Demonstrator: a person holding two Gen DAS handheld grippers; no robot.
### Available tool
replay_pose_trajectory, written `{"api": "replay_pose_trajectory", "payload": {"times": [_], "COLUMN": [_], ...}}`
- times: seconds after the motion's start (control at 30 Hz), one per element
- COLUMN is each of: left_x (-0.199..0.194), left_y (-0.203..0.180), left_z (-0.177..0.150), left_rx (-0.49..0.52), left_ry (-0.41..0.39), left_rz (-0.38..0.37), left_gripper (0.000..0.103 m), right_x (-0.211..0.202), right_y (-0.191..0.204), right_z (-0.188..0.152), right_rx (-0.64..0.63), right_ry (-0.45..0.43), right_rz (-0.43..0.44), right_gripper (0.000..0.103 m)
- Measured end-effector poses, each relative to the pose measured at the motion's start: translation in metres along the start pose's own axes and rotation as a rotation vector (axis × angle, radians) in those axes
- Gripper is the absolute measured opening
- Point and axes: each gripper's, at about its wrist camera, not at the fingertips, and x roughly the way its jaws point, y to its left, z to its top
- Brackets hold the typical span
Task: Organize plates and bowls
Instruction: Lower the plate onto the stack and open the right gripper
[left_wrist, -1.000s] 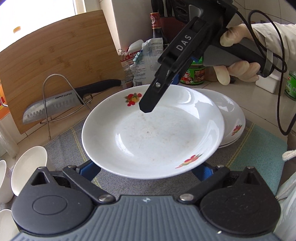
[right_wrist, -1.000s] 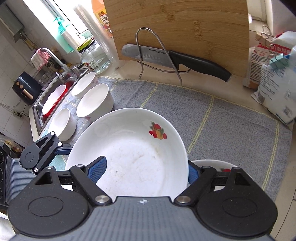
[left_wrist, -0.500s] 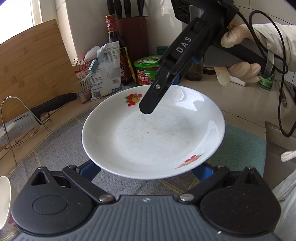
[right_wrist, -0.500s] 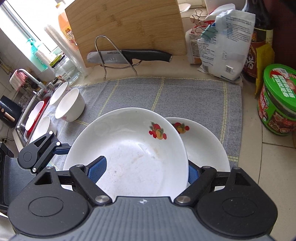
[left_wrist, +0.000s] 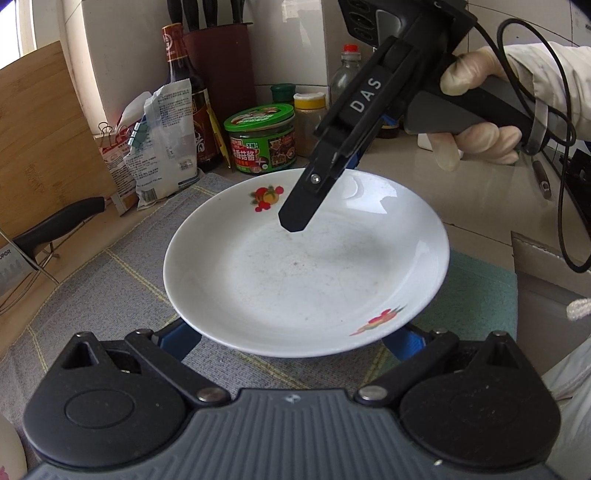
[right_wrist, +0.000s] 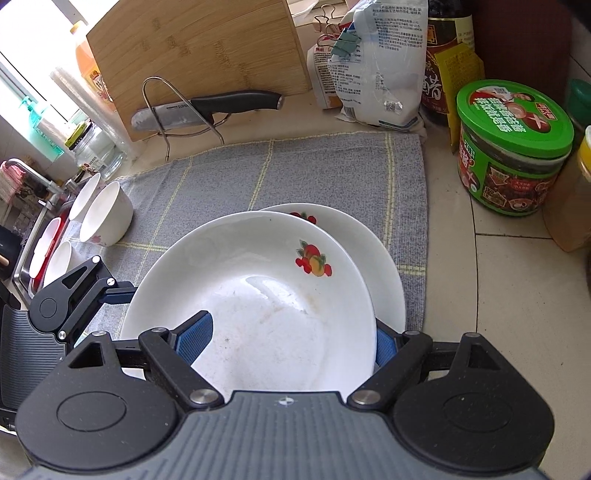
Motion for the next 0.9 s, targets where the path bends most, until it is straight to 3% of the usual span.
{"api": "replay_pose_trajectory", "payload": {"times": [0.9], "left_x": [0.010], "left_y": [0.010], "left_z": [-0.003], "left_rx": [-0.026], "left_ry": [0.022], "left_rz": [-0.025], "left_gripper": [0.102], "right_x": [0.004], "right_y": [0.004], "right_z": [-0.002], "right_rx": [0.005], "right_ry": [0.048], "right_rz": [-0.055], "right_gripper": [0.092]}}
